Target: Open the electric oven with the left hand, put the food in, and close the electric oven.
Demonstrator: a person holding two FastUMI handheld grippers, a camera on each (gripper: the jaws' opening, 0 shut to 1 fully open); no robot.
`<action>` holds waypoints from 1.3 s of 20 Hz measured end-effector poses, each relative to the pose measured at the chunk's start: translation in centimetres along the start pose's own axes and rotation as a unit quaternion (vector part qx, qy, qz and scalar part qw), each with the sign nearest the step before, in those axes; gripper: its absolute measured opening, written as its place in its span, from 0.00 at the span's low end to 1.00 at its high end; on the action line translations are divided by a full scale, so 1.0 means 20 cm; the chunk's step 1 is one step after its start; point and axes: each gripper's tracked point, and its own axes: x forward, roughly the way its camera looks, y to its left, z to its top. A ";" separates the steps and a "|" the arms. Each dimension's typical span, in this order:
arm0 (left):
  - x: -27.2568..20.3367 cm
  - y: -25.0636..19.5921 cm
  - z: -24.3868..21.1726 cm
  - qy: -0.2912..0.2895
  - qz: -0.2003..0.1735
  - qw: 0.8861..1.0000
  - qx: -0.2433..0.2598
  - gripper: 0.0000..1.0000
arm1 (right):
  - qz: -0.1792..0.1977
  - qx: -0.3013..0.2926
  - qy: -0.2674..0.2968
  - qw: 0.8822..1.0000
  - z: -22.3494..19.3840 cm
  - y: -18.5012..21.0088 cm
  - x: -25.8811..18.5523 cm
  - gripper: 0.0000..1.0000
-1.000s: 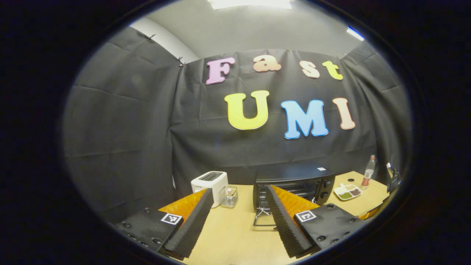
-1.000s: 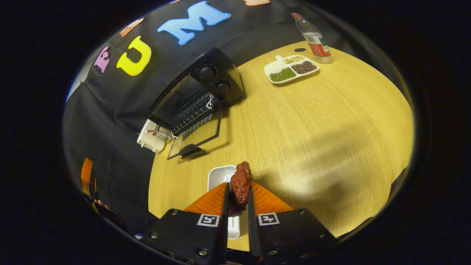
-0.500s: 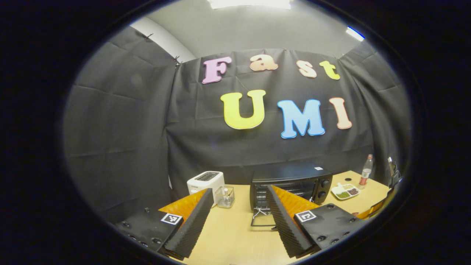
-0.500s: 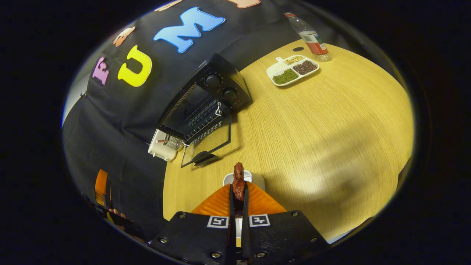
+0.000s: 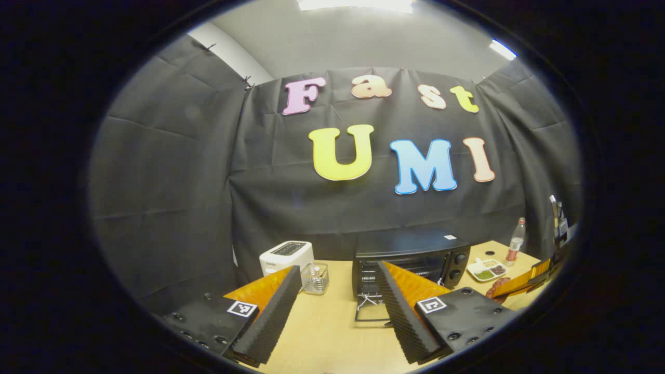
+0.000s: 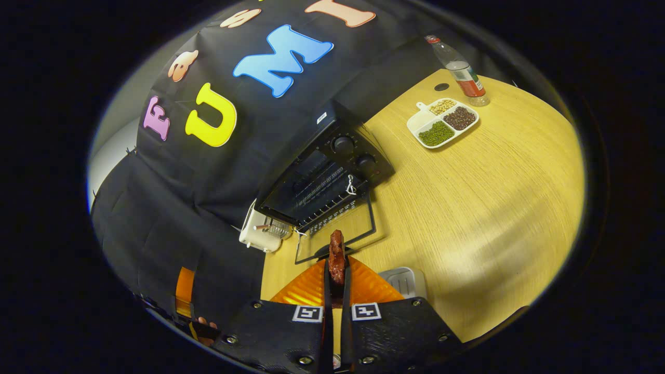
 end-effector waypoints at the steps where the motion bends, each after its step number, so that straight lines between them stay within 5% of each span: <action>1: 0.01 0.01 0.00 0.000 -0.001 1.000 -0.001 1.00 | 0.005 0.001 -0.001 1.000 0.01 0.03 0.03 0.06; 17: 0.19 0.37 -0.09 0.017 0.019 1.000 0.000 1.00 | 0.034 0.033 -0.070 0.996 0.22 0.35 0.62 0.06; 18: 0.19 0.39 -0.10 0.019 0.024 1.000 0.001 0.90 | 0.034 0.034 -0.073 0.996 0.23 0.36 0.66 0.06; 26: 0.19 0.60 -0.23 0.053 0.064 0.997 0.010 0.96 | 0.020 0.042 -0.110 0.993 0.31 0.37 0.96 0.06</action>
